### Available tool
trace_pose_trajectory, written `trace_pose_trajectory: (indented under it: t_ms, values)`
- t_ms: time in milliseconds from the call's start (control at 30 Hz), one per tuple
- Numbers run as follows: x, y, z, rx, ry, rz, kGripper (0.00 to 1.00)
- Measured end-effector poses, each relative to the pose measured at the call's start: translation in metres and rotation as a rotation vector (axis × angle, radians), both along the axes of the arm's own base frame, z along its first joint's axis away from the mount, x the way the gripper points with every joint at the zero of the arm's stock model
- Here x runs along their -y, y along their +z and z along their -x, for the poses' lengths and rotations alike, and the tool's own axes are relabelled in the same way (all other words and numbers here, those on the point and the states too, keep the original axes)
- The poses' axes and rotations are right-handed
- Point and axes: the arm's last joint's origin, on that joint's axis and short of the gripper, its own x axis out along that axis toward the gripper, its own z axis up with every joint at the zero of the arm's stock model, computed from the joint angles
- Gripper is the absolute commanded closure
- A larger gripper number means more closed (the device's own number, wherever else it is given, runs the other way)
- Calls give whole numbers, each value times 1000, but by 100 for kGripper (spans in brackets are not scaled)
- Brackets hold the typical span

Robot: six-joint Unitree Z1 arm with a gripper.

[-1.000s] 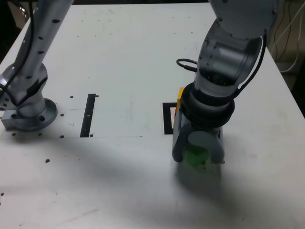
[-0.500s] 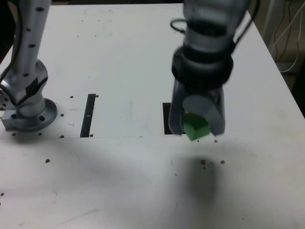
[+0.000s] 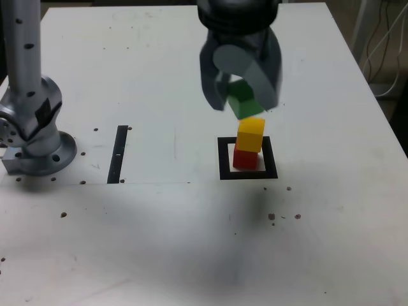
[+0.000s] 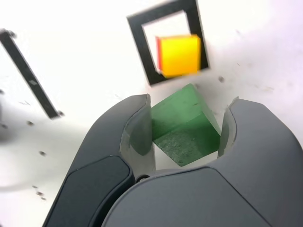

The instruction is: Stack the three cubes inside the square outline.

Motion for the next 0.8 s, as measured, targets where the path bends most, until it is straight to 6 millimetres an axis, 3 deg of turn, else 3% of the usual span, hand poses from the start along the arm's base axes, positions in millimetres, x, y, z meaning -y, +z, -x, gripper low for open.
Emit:
trace_pose_trajectory:
  t_ms: [133, 633, 800]
  values:
    - [-17, -10, 0, -46, 2, 7, 72]
    - [-20, -35, -24, -102, -51, 55, 72]
    - [-23, -35, -27, -92, -53, 58, 72]
